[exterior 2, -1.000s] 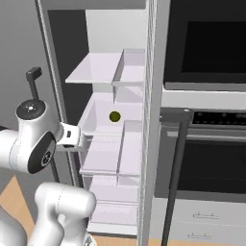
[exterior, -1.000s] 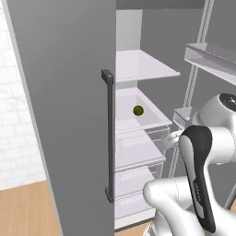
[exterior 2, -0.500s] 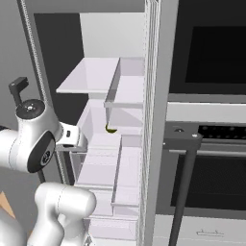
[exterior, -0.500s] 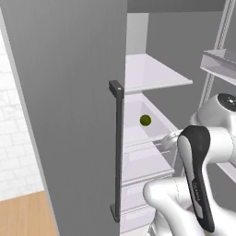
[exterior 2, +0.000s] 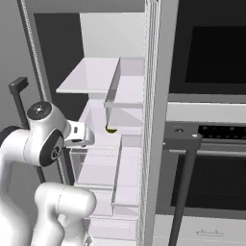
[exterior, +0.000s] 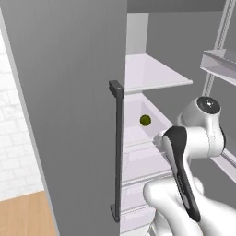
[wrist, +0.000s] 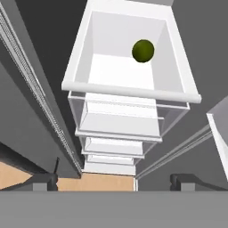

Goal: Place one lime and one steak in each tupperware on the nearby counter, to pack two identical lunches.

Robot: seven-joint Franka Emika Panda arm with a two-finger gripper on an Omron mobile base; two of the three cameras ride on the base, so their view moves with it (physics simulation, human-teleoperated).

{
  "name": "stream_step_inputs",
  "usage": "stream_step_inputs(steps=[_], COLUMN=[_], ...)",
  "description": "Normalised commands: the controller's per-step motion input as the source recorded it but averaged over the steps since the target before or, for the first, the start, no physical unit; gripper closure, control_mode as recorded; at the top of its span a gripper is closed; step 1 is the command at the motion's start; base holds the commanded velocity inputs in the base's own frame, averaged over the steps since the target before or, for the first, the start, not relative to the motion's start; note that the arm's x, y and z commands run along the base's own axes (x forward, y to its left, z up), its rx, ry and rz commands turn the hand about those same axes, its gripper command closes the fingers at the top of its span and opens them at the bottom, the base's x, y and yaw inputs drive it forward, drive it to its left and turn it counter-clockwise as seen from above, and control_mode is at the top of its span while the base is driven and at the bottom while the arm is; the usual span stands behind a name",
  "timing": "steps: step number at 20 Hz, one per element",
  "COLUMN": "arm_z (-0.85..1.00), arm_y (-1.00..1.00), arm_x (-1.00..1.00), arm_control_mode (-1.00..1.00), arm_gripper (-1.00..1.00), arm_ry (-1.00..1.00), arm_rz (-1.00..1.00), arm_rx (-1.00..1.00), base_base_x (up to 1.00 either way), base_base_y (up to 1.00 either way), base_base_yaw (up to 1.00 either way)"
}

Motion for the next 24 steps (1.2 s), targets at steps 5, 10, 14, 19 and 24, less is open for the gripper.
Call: stream_step_inputs(steps=[5, 10, 14, 19, 24], arm_z=[-0.38, -0.26, 0.00, -0.10, -0.28], arm_y=[-0.22, -0.01, -0.03, -0.20, 0.00], arm_x=[0.71, 0.58, 0.73, 0.71, 0.60], arm_control_mode=[-1.00, -1.00, -1.00, -1.00, -1.00], arm_gripper=[-1.00, -1.00, -1.00, -1.00, -1.00], arm_ry=[-0.11, -0.11, 0.01, 0.02, 0.00], arm_rz=[0.00, -0.06, -0.06, -0.03, -0.11], arm_rx=[-0.01, 0.00, 0.05, 0.08, 0.06], base_base_x=[0.00, 0.00, 0.00, 0.00, 0.00], base_base_y=[0.00, 0.00, 0.00, 0.00, 0.00], base_base_yaw=[0.00, 0.00, 0.00, 0.00, 0.00])
